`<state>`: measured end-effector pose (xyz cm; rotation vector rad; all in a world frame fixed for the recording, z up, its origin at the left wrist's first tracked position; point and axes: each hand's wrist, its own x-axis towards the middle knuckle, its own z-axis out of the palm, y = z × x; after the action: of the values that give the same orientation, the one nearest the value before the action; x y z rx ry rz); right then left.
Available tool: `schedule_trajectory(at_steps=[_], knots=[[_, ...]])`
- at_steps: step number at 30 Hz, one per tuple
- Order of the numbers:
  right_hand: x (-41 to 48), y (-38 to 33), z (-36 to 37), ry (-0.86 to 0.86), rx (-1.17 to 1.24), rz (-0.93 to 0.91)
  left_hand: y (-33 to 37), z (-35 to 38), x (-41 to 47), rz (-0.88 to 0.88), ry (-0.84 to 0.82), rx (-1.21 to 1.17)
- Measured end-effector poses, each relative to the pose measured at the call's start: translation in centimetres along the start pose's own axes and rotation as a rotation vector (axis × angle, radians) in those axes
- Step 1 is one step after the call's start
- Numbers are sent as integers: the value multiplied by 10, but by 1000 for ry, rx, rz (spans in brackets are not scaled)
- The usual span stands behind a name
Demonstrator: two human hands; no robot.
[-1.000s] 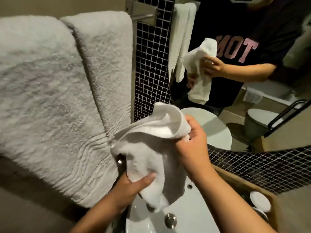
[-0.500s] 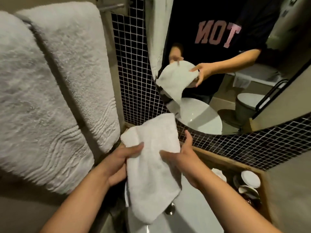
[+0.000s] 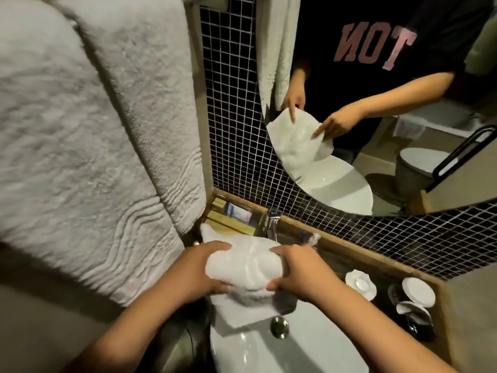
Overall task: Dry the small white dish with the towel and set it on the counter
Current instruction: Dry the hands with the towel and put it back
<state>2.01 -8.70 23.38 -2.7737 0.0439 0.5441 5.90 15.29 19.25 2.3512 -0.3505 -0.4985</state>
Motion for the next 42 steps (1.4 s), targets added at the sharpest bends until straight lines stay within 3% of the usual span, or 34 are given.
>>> schedule_trajectory(at_steps=[3, 7, 12, 16, 18, 20, 22, 24, 25, 27, 29, 32, 38, 42], knots=[[9, -7, 12, -17, -93, -26, -14, 16, -10, -16, 120, 50], [29, -15, 22, 50, -26, -127, -40, 29, -20, 1, 190, -148], [68, -35, 26, -55, 123, -211, -62, 39, -30, -139, 310, -825], [121, -45, 44, -158, 200, -255, -84, 49, -21, -319, 421, -862], [153, -50, 61, -184, 222, -281, -98, 55, -11, -469, 492, -751], [180, -56, 82, -112, 242, -340, -105, 58, -5, -471, 567, -737], [195, -56, 108, 88, 286, -392, -115, 67, 1, -537, 412, -807], [191, -51, 137, 173, 326, -328, -114, 75, 5, -562, 206, -547], [182, -49, 149, 138, 295, -300, -127, 88, 5, -583, 245, -459], [175, -42, 187, -1, 168, -308, -154, 113, 6, -532, 364, -63], [164, -37, 209, -83, 89, -334, -173, 131, 9, -410, 261, 262], [167, -36, 226, -78, -94, -321, -182, 151, 21, -347, 109, 536], [185, -38, 236, -91, -354, -243, -199, 157, 32, -368, -21, 616], [188, -25, 246, -57, -283, -199, -199, 156, 32, -361, -40, 579]])
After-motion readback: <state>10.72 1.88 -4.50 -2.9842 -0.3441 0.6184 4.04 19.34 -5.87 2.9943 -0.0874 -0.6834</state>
